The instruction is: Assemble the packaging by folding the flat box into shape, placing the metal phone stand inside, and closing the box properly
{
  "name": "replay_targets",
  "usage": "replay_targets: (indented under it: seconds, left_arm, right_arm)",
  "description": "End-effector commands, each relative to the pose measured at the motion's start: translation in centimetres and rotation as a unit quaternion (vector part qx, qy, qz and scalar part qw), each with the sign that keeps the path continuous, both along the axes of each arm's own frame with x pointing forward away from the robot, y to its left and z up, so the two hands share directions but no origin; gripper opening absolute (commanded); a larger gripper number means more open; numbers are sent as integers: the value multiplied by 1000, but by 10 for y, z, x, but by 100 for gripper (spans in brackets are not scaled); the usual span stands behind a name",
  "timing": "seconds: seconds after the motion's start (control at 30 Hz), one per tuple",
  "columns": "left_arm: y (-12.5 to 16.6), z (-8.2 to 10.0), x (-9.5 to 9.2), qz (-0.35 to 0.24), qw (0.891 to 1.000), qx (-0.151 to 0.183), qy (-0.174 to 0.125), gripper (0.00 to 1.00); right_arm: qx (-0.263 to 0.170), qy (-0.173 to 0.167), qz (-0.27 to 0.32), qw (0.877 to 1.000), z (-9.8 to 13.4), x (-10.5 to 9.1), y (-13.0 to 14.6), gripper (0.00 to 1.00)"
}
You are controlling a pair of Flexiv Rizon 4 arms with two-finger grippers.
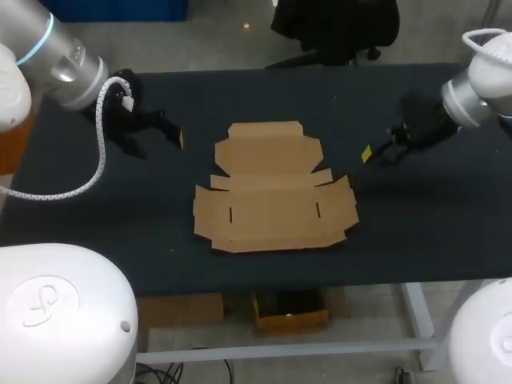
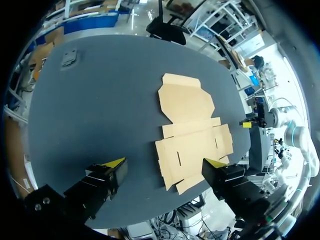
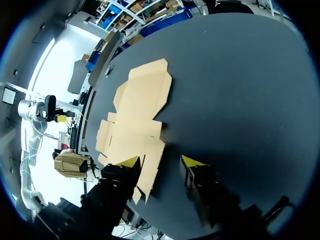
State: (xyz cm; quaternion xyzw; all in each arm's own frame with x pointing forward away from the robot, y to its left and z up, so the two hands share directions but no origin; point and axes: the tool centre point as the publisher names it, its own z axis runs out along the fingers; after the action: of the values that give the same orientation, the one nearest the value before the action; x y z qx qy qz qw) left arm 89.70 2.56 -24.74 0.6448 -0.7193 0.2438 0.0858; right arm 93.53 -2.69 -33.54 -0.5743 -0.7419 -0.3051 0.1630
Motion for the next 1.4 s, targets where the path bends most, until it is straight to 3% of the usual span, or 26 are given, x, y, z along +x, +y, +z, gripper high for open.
replay_targets:
  seconds: [0.03, 0.1, 0.17, 0.73, 1.3, 1.4]
  left_arm:
    - [-1, -3, 7, 14, 1000, 10, 8, 44]
    - [1, -4, 7, 23, 1000, 11, 10, 0]
    - [1, -5, 7, 25, 1000, 12, 10, 0]
    - [12, -40, 0, 37, 999, -2, 36, 0]
    - [12, -40, 0, 37, 999, -2, 36, 0]
    - [7, -45, 2, 20, 999, -5, 37, 0]
  right_arm:
    - [-9, -27, -9, 1000, 11, 2, -11, 43]
    - [-9, -33, -16, 999, 14, 7, -16, 30]
    - [-8, -54, -19, 998, 18, 12, -20, 0]
    - [-19, -100, -31, 994, 6, 33, -5, 0]
    - [-19, -100, -31, 994, 6, 33, -5, 0]
    - [-23, -76, -37, 996, 7, 37, 2, 0]
